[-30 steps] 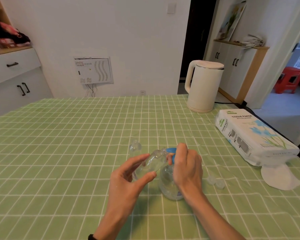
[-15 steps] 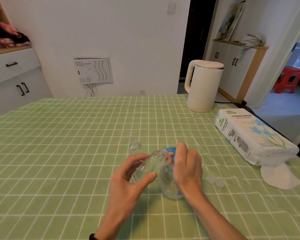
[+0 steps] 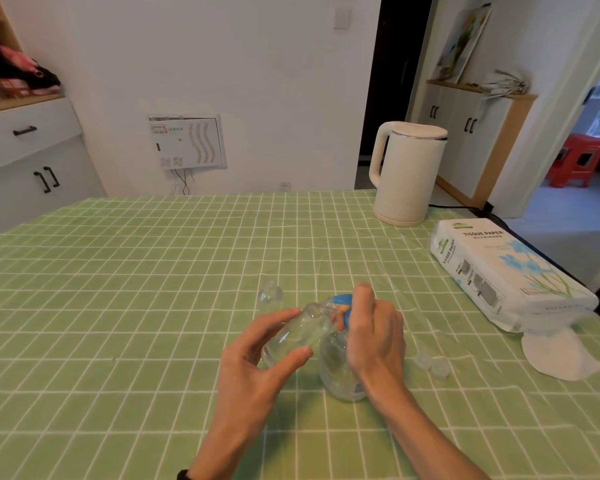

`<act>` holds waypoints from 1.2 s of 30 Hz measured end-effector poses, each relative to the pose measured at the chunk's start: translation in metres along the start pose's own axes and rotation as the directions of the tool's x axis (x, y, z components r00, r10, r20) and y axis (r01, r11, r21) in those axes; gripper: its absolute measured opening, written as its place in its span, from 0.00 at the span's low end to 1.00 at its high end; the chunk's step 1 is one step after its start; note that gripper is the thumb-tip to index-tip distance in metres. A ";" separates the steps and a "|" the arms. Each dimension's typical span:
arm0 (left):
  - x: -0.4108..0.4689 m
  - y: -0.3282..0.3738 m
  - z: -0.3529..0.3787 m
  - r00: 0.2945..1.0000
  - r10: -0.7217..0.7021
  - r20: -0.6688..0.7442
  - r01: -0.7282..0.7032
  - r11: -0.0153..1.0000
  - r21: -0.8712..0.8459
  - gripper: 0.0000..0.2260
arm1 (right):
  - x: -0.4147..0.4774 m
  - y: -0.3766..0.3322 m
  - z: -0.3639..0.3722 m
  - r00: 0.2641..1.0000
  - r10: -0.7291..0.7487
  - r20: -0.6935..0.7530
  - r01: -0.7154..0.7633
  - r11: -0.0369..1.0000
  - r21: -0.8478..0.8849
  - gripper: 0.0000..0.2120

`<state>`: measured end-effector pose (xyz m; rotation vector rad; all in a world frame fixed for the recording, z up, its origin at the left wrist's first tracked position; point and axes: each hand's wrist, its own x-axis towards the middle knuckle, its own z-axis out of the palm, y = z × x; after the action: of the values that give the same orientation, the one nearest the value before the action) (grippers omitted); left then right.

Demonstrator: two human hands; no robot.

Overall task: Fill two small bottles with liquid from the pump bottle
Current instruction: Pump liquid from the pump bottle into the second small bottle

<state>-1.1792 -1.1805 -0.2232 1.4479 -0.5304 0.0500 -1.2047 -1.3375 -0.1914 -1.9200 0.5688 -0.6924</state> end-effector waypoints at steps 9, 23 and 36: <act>0.001 -0.002 0.001 1.000 0.008 -0.001 -0.008 1.000 -0.013 0.22 | 0.001 0.003 0.001 1.000 -0.007 0.003 0.007 1.000 0.002 0.28; 0.000 -0.002 0.002 1.000 -0.022 -0.015 0.022 1.000 -0.018 0.22 | 0.001 0.002 0.000 1.000 0.017 0.003 -0.017 0.998 0.053 0.28; -0.001 -0.003 0.006 0.997 -0.076 -0.020 0.075 0.995 -0.062 0.22 | 0.003 0.006 0.001 1.000 0.009 0.006 -0.009 0.998 0.067 0.29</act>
<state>-1.1810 -1.1866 -0.2262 1.4050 -0.4551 -0.0103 -1.2027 -1.3416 -0.1966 -1.8557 0.5438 -0.6916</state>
